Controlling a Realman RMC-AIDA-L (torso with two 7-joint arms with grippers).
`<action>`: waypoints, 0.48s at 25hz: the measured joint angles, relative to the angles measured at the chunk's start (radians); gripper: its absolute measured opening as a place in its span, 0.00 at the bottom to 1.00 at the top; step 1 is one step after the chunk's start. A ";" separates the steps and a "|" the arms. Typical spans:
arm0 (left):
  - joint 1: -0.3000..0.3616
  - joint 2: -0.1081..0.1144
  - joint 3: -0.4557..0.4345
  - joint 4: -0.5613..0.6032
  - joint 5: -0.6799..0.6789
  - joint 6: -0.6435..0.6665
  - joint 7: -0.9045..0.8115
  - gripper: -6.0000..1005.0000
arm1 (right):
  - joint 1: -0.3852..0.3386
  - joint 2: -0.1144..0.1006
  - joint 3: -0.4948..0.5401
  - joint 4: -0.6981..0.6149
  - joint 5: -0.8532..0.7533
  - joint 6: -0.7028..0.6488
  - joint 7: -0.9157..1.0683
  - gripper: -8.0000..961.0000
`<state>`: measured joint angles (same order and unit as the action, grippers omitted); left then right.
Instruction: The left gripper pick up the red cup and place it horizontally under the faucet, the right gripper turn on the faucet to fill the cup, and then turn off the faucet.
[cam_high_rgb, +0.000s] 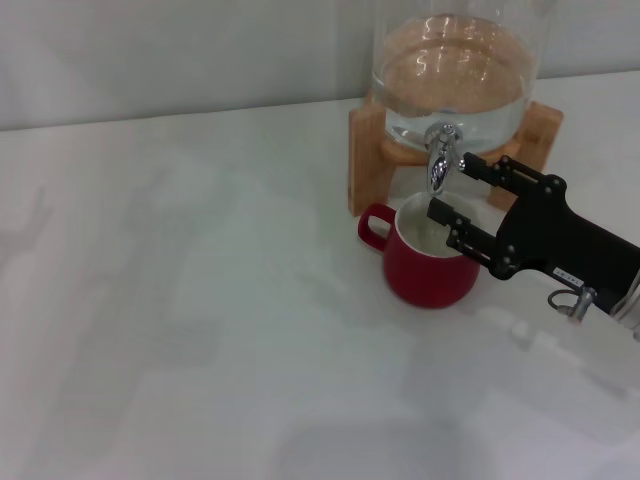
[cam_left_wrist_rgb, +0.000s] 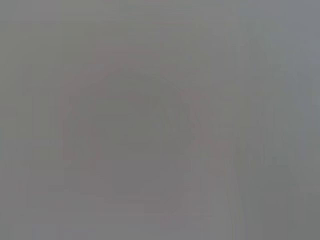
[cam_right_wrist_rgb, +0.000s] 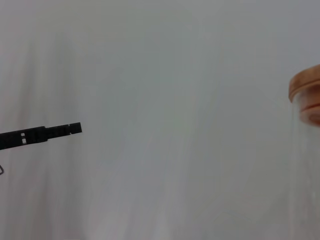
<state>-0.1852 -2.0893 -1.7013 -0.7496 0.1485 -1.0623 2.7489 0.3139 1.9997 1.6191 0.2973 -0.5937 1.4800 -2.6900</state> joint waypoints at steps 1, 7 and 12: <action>-0.001 0.000 -0.001 0.000 0.000 0.001 0.000 0.86 | 0.000 0.000 -0.003 0.003 -0.001 0.000 0.000 0.63; -0.006 0.001 -0.003 0.001 -0.001 0.005 0.000 0.86 | 0.002 0.001 -0.023 0.012 -0.001 0.000 0.001 0.63; -0.008 0.002 -0.005 0.001 0.000 0.007 0.000 0.86 | 0.001 0.000 -0.018 0.013 -0.002 -0.006 0.001 0.63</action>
<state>-0.1931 -2.0878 -1.7063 -0.7485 0.1488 -1.0552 2.7489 0.3151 2.0001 1.6008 0.3099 -0.5954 1.4738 -2.6889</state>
